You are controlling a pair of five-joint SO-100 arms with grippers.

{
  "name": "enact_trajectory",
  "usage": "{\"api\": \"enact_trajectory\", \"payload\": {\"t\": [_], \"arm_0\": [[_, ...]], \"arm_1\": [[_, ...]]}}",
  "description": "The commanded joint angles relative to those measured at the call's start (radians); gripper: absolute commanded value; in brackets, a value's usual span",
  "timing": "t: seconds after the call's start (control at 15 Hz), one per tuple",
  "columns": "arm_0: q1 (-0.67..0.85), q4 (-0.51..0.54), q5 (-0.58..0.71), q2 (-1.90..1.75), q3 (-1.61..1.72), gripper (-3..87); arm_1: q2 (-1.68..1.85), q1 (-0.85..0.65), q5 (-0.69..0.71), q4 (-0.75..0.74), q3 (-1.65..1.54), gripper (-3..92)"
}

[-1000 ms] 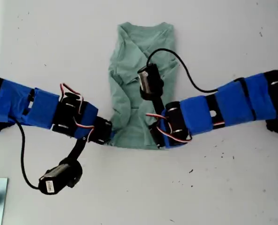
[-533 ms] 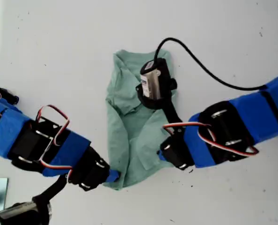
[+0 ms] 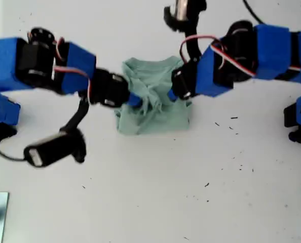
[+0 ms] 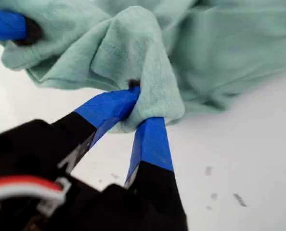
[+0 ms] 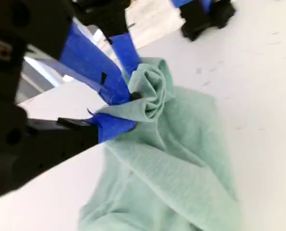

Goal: Fold t shirt

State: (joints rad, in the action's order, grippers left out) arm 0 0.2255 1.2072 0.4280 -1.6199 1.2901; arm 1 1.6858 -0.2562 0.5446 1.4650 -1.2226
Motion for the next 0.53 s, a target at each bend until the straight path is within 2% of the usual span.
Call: {"api": "enact_trajectory", "payload": {"t": [0.0,0.07,0.13,0.33,0.47], "arm_0": [[0.202,-0.002,0.094,-0.078,-0.044,19.0],[0.255,0.021,0.092,-0.117,-0.043,25.9],[0.291,0.028,0.107,-0.189,-0.015,33.6],[0.379,0.003,0.103,-0.505,0.264,29.8],[0.345,-0.071,0.091,-0.761,0.580,28.0]], "arm_1": [[0.091,-0.181,0.032,-0.023,-0.018,29.6],[0.100,-0.241,0.066,0.006,0.002,45.8],[0.169,-0.310,0.066,0.035,-0.017,41.8],[0.607,-0.532,0.104,0.008,-0.305,34.9],[0.871,-0.603,0.123,0.092,-0.495,34.4]]}}
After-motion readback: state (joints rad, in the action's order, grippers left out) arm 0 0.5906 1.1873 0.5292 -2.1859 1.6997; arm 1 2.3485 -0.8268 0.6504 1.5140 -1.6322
